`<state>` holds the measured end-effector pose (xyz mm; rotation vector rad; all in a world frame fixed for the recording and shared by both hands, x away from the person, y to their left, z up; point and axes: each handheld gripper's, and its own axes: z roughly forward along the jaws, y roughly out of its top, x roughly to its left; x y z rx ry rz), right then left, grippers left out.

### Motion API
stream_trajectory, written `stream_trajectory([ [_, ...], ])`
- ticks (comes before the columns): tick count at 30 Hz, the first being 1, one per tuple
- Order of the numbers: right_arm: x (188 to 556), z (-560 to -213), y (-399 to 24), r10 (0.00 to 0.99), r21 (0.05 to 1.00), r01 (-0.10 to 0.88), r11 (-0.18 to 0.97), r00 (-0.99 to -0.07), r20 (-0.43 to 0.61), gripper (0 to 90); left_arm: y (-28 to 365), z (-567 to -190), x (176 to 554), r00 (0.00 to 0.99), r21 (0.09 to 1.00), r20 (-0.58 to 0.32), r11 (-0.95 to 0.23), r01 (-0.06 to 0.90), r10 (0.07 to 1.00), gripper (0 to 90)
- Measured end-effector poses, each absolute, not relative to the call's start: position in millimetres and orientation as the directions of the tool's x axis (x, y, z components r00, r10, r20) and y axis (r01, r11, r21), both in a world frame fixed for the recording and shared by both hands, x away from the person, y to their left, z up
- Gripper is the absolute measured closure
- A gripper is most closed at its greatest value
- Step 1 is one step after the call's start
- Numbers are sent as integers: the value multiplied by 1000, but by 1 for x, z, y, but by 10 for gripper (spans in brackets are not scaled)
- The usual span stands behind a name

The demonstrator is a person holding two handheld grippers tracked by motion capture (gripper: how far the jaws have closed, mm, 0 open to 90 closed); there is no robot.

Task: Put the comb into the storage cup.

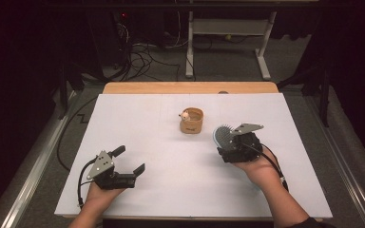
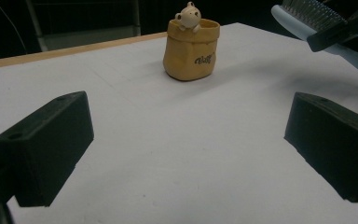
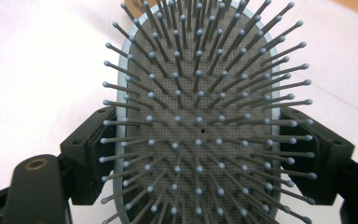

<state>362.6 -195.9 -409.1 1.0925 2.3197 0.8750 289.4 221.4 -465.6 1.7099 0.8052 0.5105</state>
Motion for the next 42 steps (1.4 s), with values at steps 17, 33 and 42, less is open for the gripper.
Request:
stream_trajectory([
  [17,348,-403,-203,825,838,391,380,-554,-116,205,220,-466,288,679,957,-70,-144,253,731,17],
  [33,334,-399,-214,857,942,273,195,-514,-28,204,220,-466,289,674,957,-76,-136,256,735,17],
  [42,327,-404,-216,862,963,225,151,-506,-17,205,220,-466,289,676,956,-76,-139,258,733,17],
])
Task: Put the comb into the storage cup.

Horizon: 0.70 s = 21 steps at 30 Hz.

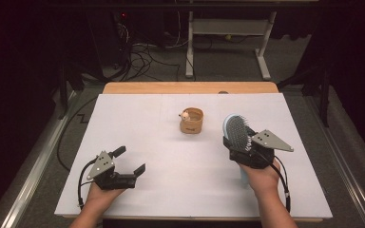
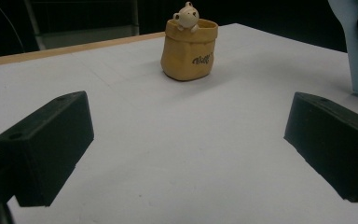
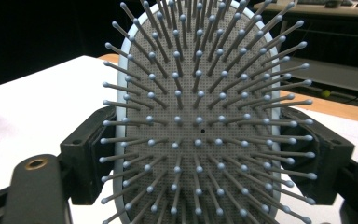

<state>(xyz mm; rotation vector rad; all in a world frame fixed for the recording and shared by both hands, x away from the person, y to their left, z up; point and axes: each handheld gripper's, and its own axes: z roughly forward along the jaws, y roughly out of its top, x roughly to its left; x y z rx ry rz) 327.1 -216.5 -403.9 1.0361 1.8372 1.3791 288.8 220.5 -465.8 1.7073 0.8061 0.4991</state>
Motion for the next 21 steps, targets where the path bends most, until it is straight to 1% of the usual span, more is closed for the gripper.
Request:
stream_trajectory([
  [11,315,-408,-224,864,978,171,117,-504,-15,204,222,-467,288,672,953,-79,-143,268,736,17],
  [21,307,-410,-233,871,982,151,112,-491,-24,204,221,-466,287,679,952,-79,-146,268,730,18],
])
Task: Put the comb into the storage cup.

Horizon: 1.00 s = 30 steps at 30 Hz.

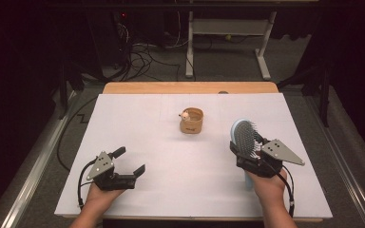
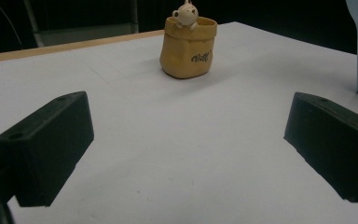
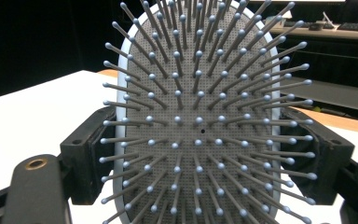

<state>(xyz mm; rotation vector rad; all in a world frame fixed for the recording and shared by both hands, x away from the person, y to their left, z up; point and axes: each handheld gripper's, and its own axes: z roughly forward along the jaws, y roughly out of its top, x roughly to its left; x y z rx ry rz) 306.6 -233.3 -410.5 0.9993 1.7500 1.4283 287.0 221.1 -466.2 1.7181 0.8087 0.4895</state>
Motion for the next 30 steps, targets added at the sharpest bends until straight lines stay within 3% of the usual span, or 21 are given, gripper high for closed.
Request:
stream_trajectory([
  [6,303,-410,-234,874,984,125,130,-483,-54,204,221,-466,288,681,954,-87,-135,267,727,18],
  [30,302,-406,-235,874,986,137,94,-486,-16,204,193,-436,309,702,953,-71,-160,257,708,7],
])
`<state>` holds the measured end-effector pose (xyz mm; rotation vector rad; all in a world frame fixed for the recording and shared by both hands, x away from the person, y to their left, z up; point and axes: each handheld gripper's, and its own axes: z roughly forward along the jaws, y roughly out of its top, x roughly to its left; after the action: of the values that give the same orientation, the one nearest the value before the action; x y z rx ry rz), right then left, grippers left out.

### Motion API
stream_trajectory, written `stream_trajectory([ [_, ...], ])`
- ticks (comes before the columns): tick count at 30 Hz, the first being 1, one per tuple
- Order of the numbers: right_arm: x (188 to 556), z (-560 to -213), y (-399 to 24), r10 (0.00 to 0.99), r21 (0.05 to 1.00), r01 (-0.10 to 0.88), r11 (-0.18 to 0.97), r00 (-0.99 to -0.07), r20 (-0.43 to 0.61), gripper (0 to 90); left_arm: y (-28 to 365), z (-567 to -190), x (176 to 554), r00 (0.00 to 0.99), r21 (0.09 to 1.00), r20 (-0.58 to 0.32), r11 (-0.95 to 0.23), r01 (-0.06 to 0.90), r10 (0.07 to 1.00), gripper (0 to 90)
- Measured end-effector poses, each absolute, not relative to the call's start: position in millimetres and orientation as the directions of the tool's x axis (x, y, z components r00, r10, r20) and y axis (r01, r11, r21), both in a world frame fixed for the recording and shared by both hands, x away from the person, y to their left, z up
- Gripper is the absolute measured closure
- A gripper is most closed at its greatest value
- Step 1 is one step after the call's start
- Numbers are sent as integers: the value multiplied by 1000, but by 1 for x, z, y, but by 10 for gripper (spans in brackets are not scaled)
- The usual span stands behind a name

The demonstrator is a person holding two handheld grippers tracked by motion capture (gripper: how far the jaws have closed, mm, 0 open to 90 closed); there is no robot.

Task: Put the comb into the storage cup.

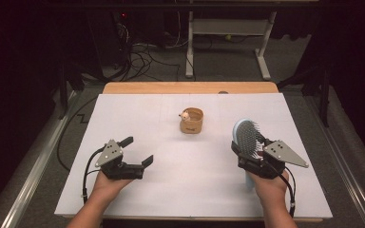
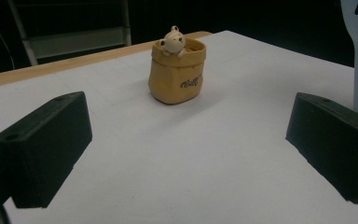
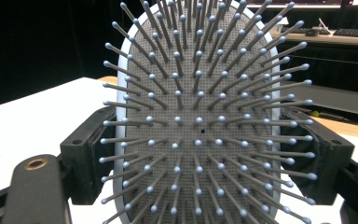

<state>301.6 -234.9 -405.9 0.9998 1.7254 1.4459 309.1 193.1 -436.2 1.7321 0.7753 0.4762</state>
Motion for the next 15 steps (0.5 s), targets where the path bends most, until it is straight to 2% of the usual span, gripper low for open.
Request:
stream_trajectory([
  [5,301,-406,-235,875,985,136,103,-484,-24,204,183,-435,312,702,958,-47,-166,233,711,0],
  [15,301,-407,-233,875,985,136,108,-484,-29,204,163,-434,319,731,959,-63,-161,233,679,0],
])
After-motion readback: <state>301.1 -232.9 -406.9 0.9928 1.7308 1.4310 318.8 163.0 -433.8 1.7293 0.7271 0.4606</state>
